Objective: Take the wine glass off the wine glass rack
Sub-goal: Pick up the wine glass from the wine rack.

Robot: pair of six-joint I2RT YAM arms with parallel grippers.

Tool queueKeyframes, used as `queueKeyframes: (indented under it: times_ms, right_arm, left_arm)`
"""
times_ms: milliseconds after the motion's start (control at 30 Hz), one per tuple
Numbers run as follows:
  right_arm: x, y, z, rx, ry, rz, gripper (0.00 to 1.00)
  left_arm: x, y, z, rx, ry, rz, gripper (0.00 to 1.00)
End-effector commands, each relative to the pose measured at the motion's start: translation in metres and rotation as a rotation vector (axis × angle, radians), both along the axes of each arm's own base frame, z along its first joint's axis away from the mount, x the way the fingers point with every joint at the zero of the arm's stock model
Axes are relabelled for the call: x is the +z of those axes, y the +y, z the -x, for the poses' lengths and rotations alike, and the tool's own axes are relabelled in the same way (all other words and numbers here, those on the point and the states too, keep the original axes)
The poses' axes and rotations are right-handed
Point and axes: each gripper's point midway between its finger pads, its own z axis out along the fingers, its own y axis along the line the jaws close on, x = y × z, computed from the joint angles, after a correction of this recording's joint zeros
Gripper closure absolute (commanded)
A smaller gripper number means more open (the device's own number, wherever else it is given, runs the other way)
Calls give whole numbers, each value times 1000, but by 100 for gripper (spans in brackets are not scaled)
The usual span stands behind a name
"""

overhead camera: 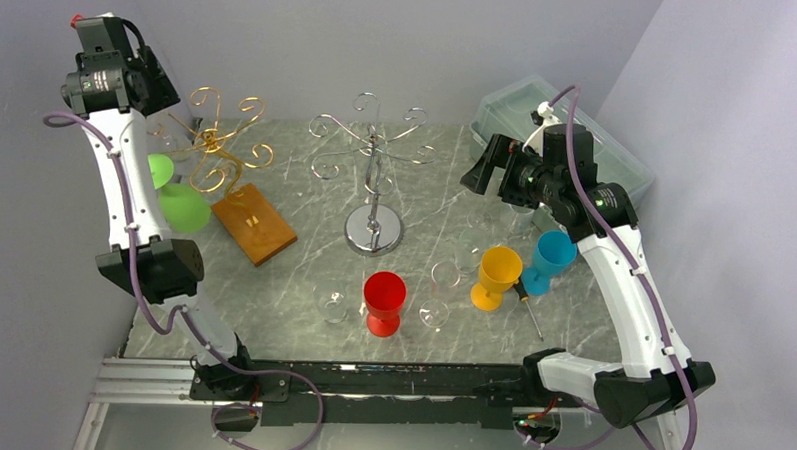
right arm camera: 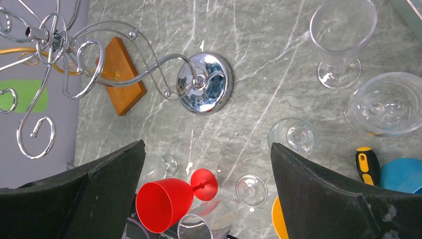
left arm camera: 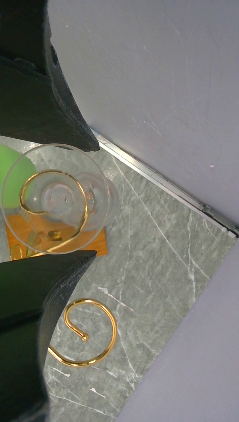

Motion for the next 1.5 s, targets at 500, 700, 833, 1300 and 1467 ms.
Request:
queueKeyframes:
  times_ms: [500,700,833,1300,1467]
  right_arm:
    - [7,6,-6,19,-41,-16,0]
    - [8,6,-5,20,-43,-20,0]
    - [8,6,-4,23,-43,-23,0]
    - [5,9,-3,34,-39,-26,0]
    - [5,11,-2,38,-36,-25,0]
  left_arm:
    - [41,-31,-8,-56,-121,-58,55]
    - [42,-38,3,-63,-112,-50,55]
    - [41,-40,11,-60,-103,-44,55]
    - [37,-44,37,-40,-73,-34,57]
    - [40,-44,46,-29,-71,-40,57]
